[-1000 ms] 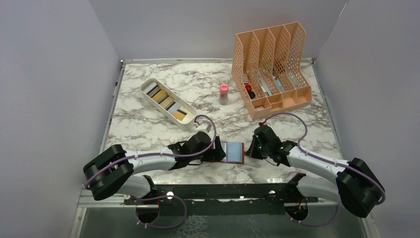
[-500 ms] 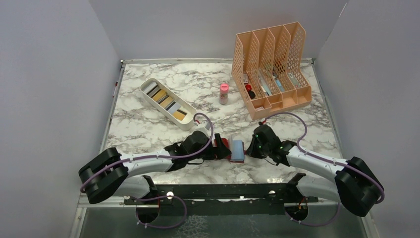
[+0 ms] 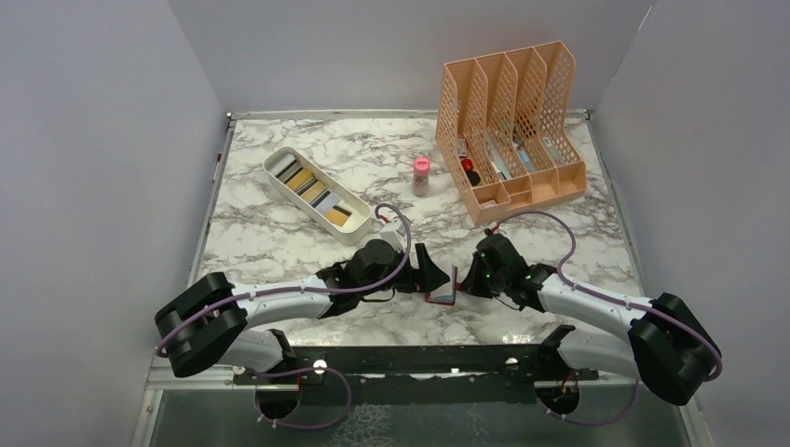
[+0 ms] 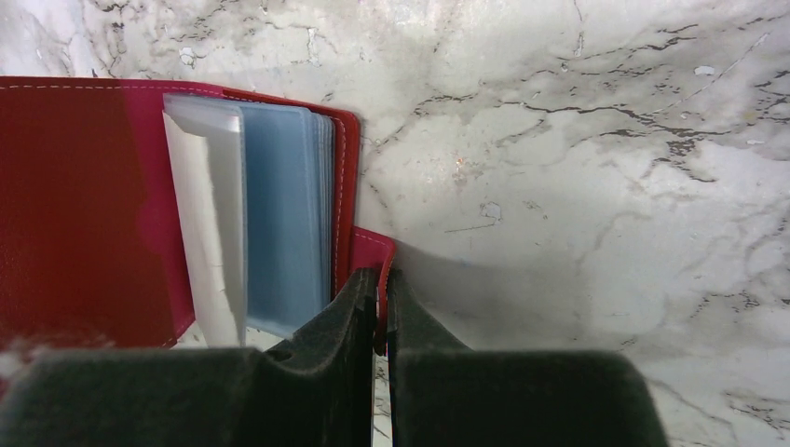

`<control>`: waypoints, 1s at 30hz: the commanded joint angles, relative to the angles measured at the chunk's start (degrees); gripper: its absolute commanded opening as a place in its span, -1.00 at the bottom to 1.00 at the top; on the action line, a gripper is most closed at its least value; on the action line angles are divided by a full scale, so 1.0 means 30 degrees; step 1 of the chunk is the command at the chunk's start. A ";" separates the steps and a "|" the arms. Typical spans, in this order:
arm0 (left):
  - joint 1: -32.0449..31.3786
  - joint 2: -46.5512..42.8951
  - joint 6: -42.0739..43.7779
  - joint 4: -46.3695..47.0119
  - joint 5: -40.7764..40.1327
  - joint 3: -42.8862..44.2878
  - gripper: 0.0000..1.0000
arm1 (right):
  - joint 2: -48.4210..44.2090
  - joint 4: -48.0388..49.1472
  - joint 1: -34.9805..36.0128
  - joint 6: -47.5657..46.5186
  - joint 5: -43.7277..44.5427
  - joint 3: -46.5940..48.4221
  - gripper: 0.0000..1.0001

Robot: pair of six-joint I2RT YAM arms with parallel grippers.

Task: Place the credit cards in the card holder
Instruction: Close the card holder at the center of the board.

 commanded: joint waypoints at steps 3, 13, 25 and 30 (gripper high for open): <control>-0.0233 0.0805 0.1455 0.0985 0.0668 0.0848 0.64 | -0.0147 0.0093 0.0065 -0.0247 -0.0483 0.0060 -0.88; -0.0230 0.2302 0.3042 0.1443 0.1239 0.1901 0.42 | -0.0419 -0.0503 0.0066 -0.0360 0.0115 0.0404 -0.82; 0.0443 0.2603 0.3931 0.0970 0.0786 0.1523 -0.25 | -0.0510 -0.0652 0.0065 -0.0452 0.0197 0.0434 -0.84; 0.0929 0.2601 0.4365 0.0683 0.1236 0.1717 -0.03 | -0.0433 -0.0722 0.0066 -0.0510 0.0268 0.0490 -0.84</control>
